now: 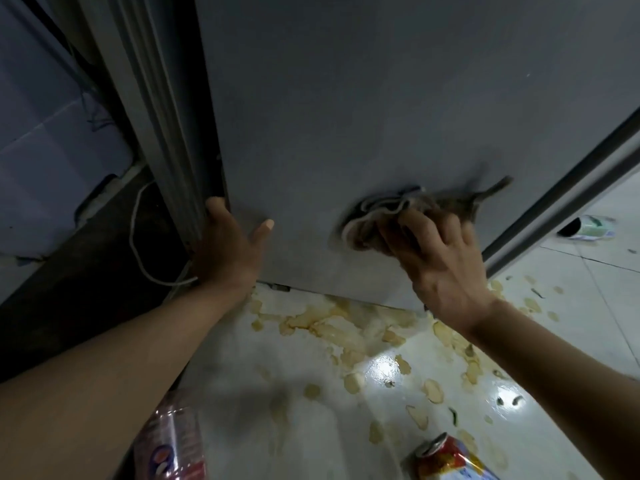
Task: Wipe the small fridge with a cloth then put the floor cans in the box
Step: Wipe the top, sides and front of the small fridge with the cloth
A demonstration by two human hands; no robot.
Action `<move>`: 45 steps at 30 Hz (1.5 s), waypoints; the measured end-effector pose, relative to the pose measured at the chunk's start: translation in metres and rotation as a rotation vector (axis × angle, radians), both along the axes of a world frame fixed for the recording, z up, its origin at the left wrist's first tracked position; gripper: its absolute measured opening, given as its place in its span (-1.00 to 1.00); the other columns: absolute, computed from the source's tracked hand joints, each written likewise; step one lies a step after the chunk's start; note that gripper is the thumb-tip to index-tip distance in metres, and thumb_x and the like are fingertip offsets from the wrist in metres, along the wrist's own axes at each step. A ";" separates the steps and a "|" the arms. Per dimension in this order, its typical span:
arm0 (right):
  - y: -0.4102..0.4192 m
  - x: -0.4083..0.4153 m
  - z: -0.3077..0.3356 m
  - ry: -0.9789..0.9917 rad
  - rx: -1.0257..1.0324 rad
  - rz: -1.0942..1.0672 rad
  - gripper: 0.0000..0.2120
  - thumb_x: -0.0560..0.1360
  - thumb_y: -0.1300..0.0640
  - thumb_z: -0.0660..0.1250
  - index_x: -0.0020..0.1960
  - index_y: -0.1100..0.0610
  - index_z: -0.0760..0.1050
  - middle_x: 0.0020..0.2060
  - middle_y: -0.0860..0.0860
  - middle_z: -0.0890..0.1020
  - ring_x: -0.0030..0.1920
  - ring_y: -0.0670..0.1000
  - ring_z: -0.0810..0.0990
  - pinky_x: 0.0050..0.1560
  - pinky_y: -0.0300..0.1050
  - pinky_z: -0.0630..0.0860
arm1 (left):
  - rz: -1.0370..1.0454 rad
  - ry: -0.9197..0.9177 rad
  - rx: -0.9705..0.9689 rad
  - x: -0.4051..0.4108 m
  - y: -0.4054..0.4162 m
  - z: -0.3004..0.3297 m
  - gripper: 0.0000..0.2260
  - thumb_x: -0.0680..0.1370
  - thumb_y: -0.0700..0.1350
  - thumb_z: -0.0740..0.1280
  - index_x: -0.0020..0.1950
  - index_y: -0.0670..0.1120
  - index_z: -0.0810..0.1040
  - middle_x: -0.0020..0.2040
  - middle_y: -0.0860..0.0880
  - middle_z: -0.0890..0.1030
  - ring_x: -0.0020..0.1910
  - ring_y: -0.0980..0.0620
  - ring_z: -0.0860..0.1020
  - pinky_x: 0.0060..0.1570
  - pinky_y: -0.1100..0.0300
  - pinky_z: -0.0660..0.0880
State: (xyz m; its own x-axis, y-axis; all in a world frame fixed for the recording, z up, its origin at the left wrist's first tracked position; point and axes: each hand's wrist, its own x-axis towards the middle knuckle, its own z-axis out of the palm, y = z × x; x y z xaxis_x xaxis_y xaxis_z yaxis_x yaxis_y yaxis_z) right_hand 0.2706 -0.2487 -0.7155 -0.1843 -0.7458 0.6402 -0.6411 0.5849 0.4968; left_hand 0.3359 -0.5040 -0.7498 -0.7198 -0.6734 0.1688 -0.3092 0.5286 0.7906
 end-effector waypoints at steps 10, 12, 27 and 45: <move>0.027 0.016 -0.073 -0.311 0.416 -0.054 -0.56 0.44 0.29 0.31 0.29 0.05 0.48 0.13 0.08 0.58 -0.03 0.12 0.58 -0.13 0.04 0.58 | -0.031 0.005 0.024 0.001 0.002 0.003 -0.51 0.50 0.00 0.35 0.27 -0.20 0.22 0.24 -0.18 0.47 0.16 -0.20 0.48 -0.02 0.11 0.33; 0.028 0.015 -0.048 -0.269 0.271 -0.015 -0.67 0.56 0.25 0.12 0.27 0.09 0.48 0.13 0.11 0.54 -0.05 0.12 0.53 -0.11 0.07 0.52 | -0.040 0.010 0.029 0.001 0.001 0.003 -0.50 0.50 0.00 0.34 0.28 -0.21 0.21 0.25 -0.18 0.46 0.17 -0.20 0.48 0.03 0.07 0.36; 0.075 0.010 -0.064 -0.274 0.450 -0.139 -0.65 0.38 0.23 0.43 0.16 0.07 0.56 0.07 0.08 0.58 -0.08 0.12 0.52 -0.13 0.01 0.53 | -0.033 0.055 0.023 -0.003 -0.003 -0.011 -0.50 0.48 0.01 0.35 0.26 -0.19 0.22 0.23 -0.17 0.46 0.15 -0.18 0.49 -0.03 0.14 0.32; 0.095 -0.001 -0.097 -0.174 0.226 -0.174 -0.69 0.48 0.24 0.09 0.21 0.09 0.36 0.16 0.12 0.36 -0.02 0.16 0.37 -0.07 0.03 0.39 | -0.049 -0.009 -0.011 0.001 -0.004 -0.035 -0.49 0.47 -0.06 0.40 0.27 -0.22 0.24 0.25 -0.23 0.49 0.19 -0.24 0.49 0.14 -0.04 0.44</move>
